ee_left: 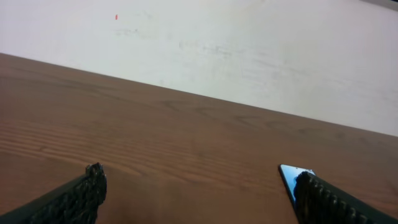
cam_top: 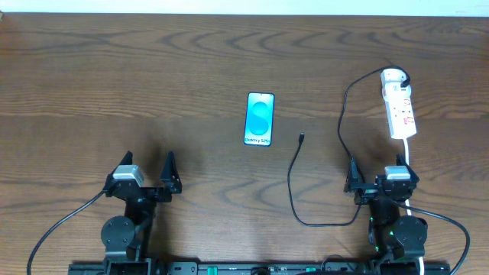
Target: Plug charger to phone and switch on socket
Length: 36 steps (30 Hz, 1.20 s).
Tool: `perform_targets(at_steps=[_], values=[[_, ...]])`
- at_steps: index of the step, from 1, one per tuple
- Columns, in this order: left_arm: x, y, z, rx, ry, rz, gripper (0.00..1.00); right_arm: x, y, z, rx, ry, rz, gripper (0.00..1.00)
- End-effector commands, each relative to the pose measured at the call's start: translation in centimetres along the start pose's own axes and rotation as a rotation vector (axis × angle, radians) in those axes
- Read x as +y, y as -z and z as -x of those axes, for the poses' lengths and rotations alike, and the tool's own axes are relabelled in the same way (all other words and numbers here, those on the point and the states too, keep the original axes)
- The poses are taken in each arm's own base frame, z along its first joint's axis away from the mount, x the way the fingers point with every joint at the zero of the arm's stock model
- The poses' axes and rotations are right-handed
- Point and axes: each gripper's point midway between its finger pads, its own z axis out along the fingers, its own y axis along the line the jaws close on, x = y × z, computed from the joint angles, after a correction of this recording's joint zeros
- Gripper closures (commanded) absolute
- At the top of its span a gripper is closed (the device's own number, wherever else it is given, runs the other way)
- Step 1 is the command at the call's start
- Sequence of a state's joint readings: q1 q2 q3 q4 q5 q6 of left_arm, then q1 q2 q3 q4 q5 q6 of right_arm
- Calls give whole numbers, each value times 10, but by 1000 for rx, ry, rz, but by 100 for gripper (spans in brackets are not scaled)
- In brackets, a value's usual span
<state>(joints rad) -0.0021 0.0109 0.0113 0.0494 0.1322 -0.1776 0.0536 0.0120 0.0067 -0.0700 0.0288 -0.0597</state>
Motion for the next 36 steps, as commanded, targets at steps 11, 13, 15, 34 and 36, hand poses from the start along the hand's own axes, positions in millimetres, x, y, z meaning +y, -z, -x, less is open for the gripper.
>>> perform_targets(at_steps=[11,13,15,34,36], values=[[1,-1,-13,77,25,5,2,-1,0,-1,5,8,-3,1],[0,-1,-12,74,25,5,2,-1,0,-1,5,8,-3,1],[0,-1,-13,75,25,5,2,-1,0,-1,5,8,-3,1],[-36,6,16,88,147,-159,2,-1,0,-1,5,8,-3,1],[-39,8,27,114,130,-151,2,-1,0,-1,4,8,-2,1]])
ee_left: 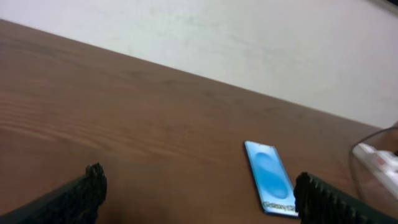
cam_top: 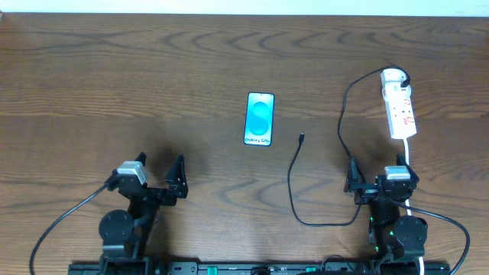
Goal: Plug charger to phone and switch on socket
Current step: 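Move the left gripper forward over the blue phone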
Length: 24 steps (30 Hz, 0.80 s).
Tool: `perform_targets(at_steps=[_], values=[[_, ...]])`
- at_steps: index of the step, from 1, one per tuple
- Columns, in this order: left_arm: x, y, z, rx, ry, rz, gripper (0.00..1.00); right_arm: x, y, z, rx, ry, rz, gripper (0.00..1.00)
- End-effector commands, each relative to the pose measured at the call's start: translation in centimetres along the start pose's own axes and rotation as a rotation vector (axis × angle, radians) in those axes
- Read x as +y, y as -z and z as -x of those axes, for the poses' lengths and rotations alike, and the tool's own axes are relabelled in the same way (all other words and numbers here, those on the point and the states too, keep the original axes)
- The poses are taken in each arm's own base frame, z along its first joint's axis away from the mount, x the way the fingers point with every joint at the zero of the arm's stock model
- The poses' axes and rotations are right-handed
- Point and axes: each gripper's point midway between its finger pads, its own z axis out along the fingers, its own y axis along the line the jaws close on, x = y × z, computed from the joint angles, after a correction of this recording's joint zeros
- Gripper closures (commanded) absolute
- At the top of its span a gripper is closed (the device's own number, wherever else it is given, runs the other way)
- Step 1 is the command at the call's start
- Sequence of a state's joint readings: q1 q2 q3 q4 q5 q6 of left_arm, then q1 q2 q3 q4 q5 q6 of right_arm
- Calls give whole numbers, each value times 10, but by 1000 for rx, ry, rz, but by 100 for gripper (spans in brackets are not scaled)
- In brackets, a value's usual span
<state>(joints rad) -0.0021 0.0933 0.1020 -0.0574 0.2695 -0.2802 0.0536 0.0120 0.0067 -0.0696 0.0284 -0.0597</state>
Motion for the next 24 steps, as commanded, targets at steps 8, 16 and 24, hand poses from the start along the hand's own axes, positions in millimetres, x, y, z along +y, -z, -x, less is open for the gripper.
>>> perform_targets(at_steps=[8,16,24], values=[[-24,-8,45,430,16,85,2,-1,0,-1,5,8,-3,1],[-70,-43,53,819,200,-96,2,-1,0,-2,5,9,-3,1],[-71,-53,43,981,185,-11,2,-1,0,-2,5,9,-3,1]])
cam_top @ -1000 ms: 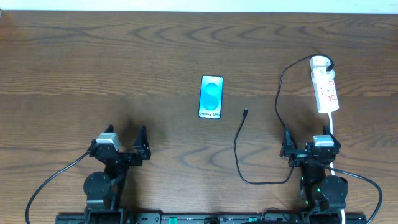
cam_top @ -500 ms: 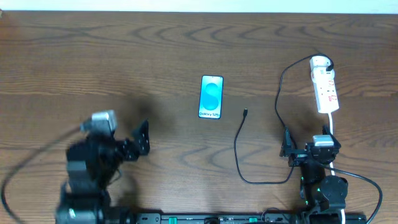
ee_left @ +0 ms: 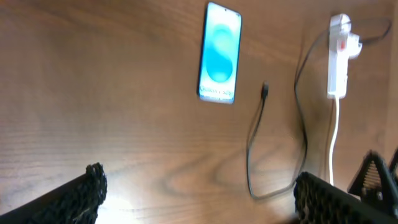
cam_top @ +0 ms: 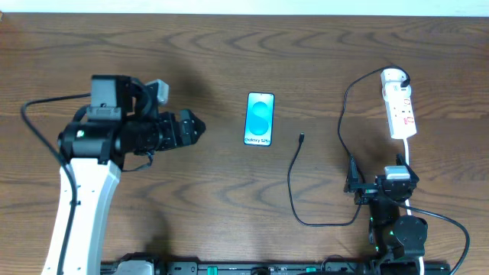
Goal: Plug charger to phone and switch on socket
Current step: 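Move the left gripper forward over the blue phone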
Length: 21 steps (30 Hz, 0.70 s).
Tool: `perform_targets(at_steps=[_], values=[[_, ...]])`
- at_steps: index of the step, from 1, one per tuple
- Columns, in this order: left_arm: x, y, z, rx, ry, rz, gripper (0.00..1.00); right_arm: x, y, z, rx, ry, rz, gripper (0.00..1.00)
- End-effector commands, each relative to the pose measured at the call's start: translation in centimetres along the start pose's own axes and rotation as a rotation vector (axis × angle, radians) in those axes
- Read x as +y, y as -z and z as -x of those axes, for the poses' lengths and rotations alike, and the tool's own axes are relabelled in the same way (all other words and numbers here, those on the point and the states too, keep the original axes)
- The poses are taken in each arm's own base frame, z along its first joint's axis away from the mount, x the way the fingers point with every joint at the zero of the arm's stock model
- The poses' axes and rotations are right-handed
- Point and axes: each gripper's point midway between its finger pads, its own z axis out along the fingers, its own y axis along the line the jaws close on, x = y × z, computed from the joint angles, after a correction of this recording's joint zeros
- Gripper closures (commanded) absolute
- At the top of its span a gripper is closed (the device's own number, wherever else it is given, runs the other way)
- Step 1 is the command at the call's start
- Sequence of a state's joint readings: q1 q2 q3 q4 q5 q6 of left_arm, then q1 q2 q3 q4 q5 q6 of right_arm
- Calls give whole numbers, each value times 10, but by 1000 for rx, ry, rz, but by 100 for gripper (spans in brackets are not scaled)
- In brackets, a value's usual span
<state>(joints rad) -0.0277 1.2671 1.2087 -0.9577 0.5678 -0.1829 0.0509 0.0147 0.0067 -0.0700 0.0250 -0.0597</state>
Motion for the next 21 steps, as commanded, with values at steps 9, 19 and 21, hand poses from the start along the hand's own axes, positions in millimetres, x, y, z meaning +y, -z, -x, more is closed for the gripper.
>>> perform_targets(at_steps=[9,19,21], values=[[-30,36,9,169,-72,309,2,-1,0,-1,3,8,-4,1],[-40,-1,8,342,-149,430,2,-1,0,-1,3,8,-4,1],[-47,-11,15,320,-177,408,2,-1,0,-1,2,8,-4,1]])
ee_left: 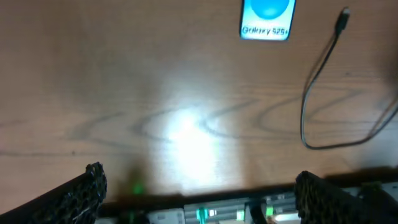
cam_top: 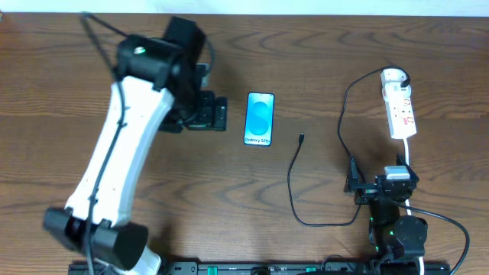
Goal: Plug charger to phone and switch on socket
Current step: 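Move the left gripper forward over the blue phone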
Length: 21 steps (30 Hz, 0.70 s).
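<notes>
The phone (cam_top: pixel 260 118), screen lit blue, lies flat at mid-table; the left wrist view catches only its near end (ee_left: pixel 266 18). Right of it lies the black charger cable's free tip (cam_top: pixel 302 138) (ee_left: pixel 344 15). The cable (cam_top: pixel 291 186) loops toward the front edge and runs up to the plug in the white power strip (cam_top: pixel 399 107). My left gripper (cam_top: pixel 221 113) (ee_left: pixel 200 177) hangs open just left of the phone, holding nothing. My right gripper (cam_top: pixel 374 174) rests open at the front right, next to the cable loop.
The strip's white lead (cam_top: pixel 410 153) runs down past the right arm's base. The robot's base rail (ee_left: pixel 249 208), with green lights, lines the table's front edge. A bright glare patch (ee_left: pixel 186 127) lies on the dark wood.
My left arm has reached further right and back; its gripper now sits just left of the phone. The wrist camera now looks back at the front edge. The right arm is unmoved.
Both arms first rested at the front edge with the left gripper open. The left arm then turned toward the phone, rose over the left half of the table, and now hangs beside the phone. Phone, cable and strip have stayed put.
</notes>
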Tool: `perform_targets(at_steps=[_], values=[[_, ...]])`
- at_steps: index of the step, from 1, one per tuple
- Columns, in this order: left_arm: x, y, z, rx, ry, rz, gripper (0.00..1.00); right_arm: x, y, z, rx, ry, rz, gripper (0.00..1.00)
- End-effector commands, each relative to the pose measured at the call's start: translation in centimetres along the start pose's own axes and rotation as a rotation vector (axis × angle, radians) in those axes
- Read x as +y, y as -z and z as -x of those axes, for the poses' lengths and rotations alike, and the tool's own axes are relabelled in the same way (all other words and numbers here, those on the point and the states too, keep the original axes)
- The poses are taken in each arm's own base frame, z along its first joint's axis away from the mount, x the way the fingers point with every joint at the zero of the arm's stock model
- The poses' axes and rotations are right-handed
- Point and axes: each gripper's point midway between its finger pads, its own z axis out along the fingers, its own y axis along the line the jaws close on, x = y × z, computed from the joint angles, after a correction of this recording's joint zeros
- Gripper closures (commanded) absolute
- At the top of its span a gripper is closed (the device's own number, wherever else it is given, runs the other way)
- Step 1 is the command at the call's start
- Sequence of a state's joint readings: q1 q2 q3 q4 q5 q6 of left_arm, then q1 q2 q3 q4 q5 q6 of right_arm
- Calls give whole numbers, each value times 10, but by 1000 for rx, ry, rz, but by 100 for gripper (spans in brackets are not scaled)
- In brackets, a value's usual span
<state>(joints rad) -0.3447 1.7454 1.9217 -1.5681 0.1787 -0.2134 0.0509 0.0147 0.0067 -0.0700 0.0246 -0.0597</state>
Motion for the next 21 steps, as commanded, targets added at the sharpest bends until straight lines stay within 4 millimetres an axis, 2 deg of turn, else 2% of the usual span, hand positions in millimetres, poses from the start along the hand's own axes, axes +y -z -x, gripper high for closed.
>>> perform_targets(at_steps=[1,5,9,12,17,21], values=[[-15,-1,19,-70,-32,-19,2,-1,0,-1,3,8,-4,1],[-32,0,36,-142,4,-78,2,-1,0,-1,3,8,-4,1],[-40,-7,44,-147,75,-92,2,-1,0,-1,3,9,-4,1],[-41,-27,37,-63,139,-62,2,-1,0,-1,3,8,-4,1],[-40,-61,21,99,139,11,2,-1,0,-1,3,8,-4,1],[-41,-71,19,157,139,39,2,-1,0,-1,3,8,-4,1]])
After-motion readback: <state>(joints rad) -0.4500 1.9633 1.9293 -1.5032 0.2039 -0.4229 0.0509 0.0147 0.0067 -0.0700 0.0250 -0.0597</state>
